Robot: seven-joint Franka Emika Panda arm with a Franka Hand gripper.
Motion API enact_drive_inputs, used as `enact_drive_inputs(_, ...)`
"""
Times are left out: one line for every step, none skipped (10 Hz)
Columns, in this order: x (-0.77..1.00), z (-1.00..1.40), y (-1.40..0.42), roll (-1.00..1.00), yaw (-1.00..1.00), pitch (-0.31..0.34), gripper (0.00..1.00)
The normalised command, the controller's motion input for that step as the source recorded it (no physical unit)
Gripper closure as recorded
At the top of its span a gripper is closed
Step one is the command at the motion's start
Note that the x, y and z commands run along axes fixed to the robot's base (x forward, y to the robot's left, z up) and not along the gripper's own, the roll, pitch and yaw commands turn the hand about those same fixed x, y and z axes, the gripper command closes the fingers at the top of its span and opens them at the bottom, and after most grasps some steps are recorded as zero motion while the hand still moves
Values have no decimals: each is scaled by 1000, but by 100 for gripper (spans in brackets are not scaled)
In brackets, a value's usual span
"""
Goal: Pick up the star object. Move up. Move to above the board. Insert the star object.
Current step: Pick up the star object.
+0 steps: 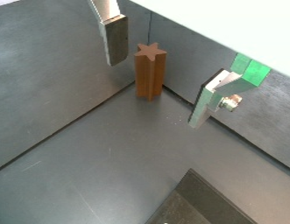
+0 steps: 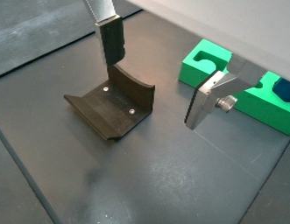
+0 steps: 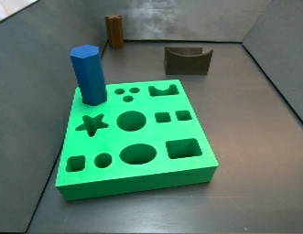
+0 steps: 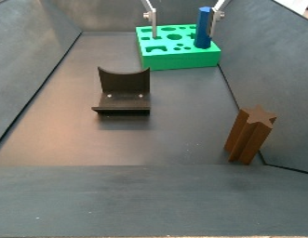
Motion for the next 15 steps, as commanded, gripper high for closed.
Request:
enact_drive_inputs(-471,-60,23,29,0,0,0)
enact_drive_inputs(-1000,-180,389,39,0,-9,0)
enact_drive_inputs(-1000,-286,494,37,14,0,0)
enact_drive_inputs(-1000,-357,603,4,31,-30,0)
enact_drive_inputs(-957,-334,669,0,0,-89,0)
enact_drive_inputs(-991,-331,620,0,0,-114,0)
enact_drive_inputs(-1000,-363,591,0,0,-147,0)
enact_drive_inputs(-946,-377,560,0,0,-140,0)
enact_drive_inputs(-966,-400,577,0,0,-140,0)
enact_drive_inputs(-874,-386,571,0,0,-107,0)
enact_drive_inputs(-603,-377,569,-6,0,-139,0)
enact_drive_inputs(0,-291,666,-324,54,-269,0)
enact_drive_inputs(29,-583,489,-176,6,-230,0)
enact_drive_inputs(0,-617,446,-154,0,-231,0)
enact_drive_inputs(0,-623,417,-160,0,-229,0)
